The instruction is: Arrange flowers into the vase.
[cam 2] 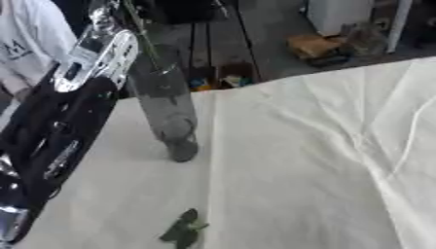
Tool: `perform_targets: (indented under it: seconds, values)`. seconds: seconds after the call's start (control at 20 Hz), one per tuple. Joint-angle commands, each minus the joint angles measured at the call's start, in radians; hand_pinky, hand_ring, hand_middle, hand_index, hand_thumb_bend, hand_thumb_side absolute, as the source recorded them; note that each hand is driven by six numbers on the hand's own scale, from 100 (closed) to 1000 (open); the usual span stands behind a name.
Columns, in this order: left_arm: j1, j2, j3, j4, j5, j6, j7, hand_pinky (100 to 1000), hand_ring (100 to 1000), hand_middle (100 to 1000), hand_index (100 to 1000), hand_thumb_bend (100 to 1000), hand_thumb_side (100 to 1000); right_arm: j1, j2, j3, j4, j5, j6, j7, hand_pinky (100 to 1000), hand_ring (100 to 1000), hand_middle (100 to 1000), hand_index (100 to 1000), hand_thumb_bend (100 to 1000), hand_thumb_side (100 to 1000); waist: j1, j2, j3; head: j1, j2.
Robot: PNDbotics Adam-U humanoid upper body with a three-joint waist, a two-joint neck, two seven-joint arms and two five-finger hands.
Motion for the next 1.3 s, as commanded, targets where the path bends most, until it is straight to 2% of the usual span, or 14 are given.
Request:
perform_targets:
  seconds: [0.05, 0.65, 1.3]
  values:
    - [-0.019, 0.022, -0.002, -0.018, -0.009, 0.199, 0.191, 397, 365, 354, 100, 100, 739, -0.006, -0.009, -0.003, -0.018, -0.004, 0.002, 0.001, 777, 624, 469, 836, 100, 941, -0.007, -0.023, 0.003, -0.001, -0.011]
    - [-0.008, 0.028, -0.025, -0.011, 0.021, 0.226, 0.176, 427, 376, 358, 100, 100, 786, -0.007, -0.008, -0.002, -0.018, -0.004, 0.004, 0.000, 777, 625, 469, 836, 100, 941, -0.007, -0.030, 0.007, -0.005, -0.015]
    - [0.001, 0.027, -0.035, 0.005, 0.008, 0.246, 0.137, 448, 388, 367, 100, 100, 815, -0.004, -0.007, -0.003, -0.018, -0.003, 0.010, -0.008, 778, 626, 467, 836, 100, 941, -0.002, -0.034, 0.004, -0.002, -0.016]
